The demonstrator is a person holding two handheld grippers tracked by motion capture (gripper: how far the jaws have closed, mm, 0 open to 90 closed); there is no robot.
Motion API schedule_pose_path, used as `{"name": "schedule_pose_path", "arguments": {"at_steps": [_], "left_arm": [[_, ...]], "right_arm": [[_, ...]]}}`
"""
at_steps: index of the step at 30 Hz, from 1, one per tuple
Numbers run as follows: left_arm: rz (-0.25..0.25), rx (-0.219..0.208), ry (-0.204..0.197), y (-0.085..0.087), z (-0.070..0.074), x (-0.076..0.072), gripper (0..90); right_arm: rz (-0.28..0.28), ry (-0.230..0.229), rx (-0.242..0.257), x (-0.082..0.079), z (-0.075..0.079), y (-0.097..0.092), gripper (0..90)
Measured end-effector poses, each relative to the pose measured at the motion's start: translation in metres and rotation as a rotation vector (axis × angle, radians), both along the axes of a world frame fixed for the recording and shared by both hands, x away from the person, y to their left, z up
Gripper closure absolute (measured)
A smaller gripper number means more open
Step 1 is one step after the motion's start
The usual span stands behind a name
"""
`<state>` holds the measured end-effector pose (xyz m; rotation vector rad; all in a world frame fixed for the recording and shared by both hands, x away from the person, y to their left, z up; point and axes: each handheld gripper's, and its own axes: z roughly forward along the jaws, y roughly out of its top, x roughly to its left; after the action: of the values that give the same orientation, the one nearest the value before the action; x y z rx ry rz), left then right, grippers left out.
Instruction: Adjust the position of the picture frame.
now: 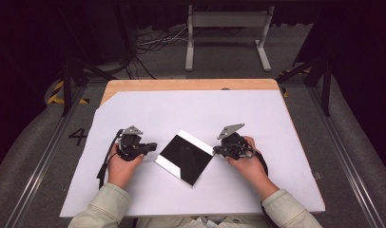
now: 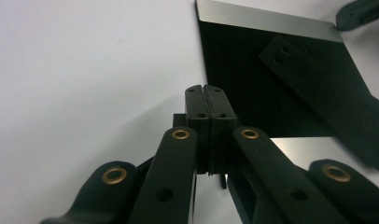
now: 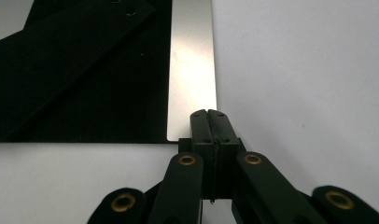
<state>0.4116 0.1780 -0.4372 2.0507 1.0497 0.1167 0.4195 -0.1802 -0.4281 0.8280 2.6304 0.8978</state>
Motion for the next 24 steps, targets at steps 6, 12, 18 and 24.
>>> {"name": "schedule_pose_path", "arguments": {"at_steps": [6, 12, 18, 24], "left_arm": [[0.016, 0.007, -0.015, 0.009, 0.002, -0.006, 90.0], [0.038, -0.009, -0.025, 0.016, 0.004, -0.006, 90.0], [0.055, -0.013, -0.035, 0.022, 0.004, -0.004, 90.0], [0.053, -0.002, -0.036, 0.020, 0.004, -0.004, 90.0]], "right_arm": [[-0.006, -0.015, 0.004, 0.010, -0.001, 0.013, 90.0], [-0.003, -0.009, 0.041, 0.009, 0.000, 0.014, 90.0], [0.133, -0.009, 0.103, -0.022, 0.019, 0.028, 90.0], [0.242, 0.010, 0.110, -0.044, 0.018, 0.045, 90.0]]}}
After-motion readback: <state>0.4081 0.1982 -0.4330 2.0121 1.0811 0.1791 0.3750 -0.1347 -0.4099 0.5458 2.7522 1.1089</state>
